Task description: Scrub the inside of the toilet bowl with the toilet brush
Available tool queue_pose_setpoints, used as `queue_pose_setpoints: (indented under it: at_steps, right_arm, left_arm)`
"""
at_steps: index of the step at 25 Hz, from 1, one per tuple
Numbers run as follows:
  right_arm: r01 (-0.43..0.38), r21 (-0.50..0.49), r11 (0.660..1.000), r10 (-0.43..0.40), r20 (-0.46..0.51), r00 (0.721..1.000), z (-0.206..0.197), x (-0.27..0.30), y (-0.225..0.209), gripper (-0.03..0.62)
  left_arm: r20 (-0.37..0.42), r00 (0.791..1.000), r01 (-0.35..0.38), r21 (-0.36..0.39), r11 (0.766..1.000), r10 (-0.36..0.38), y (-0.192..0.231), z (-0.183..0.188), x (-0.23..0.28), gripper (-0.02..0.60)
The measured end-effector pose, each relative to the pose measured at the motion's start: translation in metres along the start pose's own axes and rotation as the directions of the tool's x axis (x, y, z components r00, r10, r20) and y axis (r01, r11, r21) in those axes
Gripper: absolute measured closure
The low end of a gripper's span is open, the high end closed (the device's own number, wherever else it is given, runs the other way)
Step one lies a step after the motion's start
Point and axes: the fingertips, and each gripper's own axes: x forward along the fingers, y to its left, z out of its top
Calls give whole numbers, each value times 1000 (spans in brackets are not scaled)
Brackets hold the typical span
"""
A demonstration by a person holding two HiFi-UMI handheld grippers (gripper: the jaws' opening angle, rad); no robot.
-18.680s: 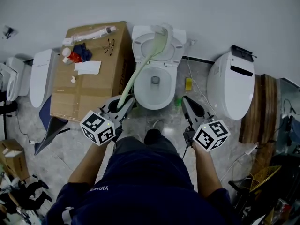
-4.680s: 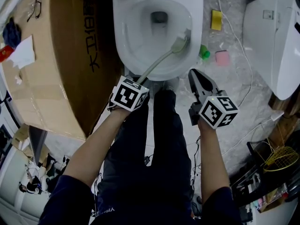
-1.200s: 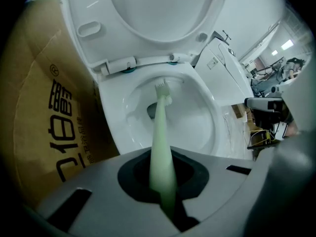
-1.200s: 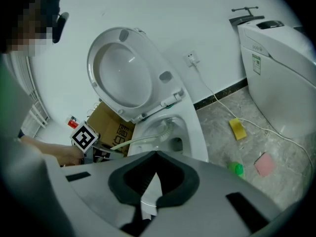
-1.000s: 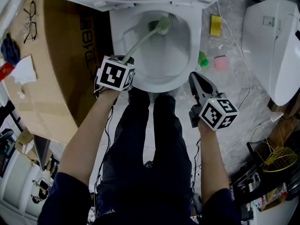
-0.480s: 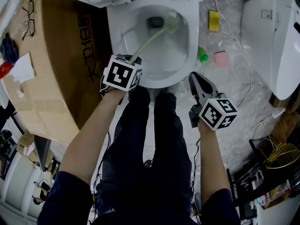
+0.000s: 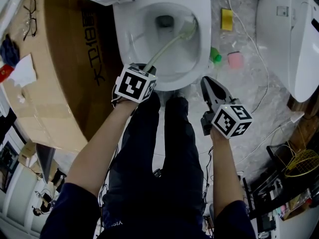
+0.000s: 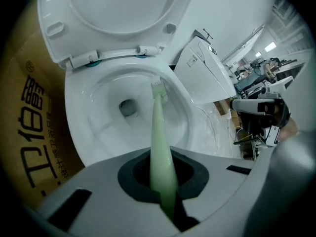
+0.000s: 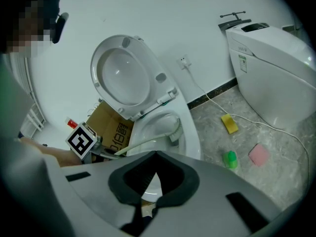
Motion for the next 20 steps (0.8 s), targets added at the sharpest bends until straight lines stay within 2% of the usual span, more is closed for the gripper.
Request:
queue_pose_setpoints:
  at_steps: [10, 20]
  right_arm:
    - [-3, -8, 1000, 3, 2, 1000, -6, 0, 10, 589]
    - [-13, -21, 1000, 13, -4, 1000, -15, 1, 24, 589]
  left_arm:
    - [-48, 997, 54, 25, 998, -53, -23, -38, 4, 550]
    - [-100, 992, 76, 56, 996, -70, -33, -73, 4, 549]
